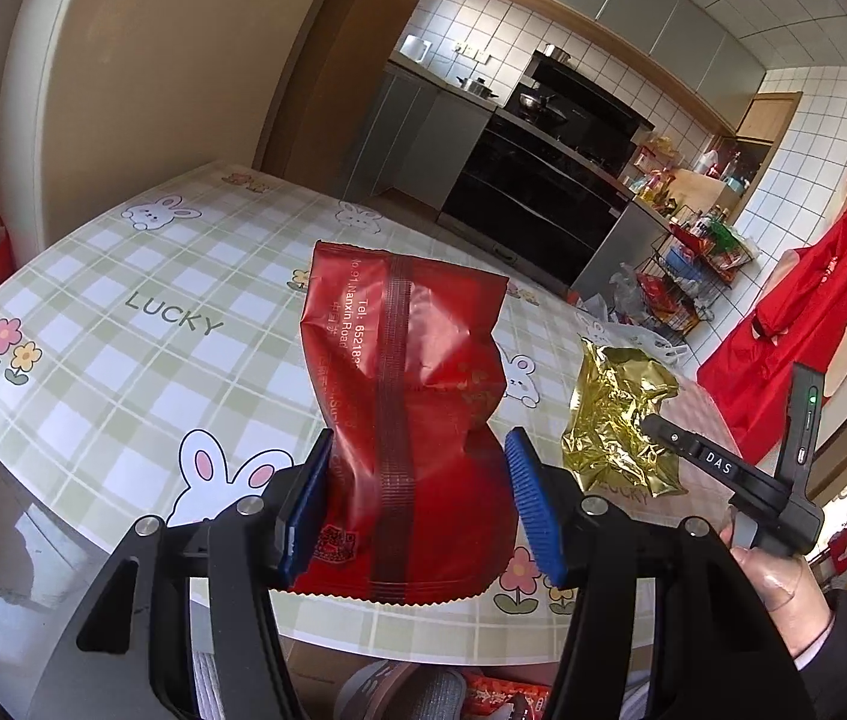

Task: Collect trash
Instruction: 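Grasp the gold foil wrapper with the right tool while the left tool holds the red bag, then lower the gold foil wrapper into the bin and open the right tool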

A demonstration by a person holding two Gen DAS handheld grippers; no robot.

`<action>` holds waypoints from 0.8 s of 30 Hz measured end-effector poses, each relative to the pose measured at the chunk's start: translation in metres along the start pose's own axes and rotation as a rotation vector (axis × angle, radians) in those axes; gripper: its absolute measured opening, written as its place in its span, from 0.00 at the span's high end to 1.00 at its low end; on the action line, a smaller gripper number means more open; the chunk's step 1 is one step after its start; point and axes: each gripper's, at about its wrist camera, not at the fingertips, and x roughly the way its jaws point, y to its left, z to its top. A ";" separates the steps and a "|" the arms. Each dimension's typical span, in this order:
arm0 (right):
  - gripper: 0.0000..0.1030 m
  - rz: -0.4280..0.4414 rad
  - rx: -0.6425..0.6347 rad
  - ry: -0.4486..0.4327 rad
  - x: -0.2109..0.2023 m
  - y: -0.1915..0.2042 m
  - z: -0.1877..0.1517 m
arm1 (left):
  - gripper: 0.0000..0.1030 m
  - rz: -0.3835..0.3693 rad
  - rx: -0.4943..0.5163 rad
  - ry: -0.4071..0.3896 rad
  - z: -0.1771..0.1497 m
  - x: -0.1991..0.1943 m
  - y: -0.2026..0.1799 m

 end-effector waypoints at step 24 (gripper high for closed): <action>0.71 0.046 -0.001 -0.231 -0.222 0.001 -0.065 | 0.46 -0.113 0.100 -0.069 -0.018 -0.103 -0.055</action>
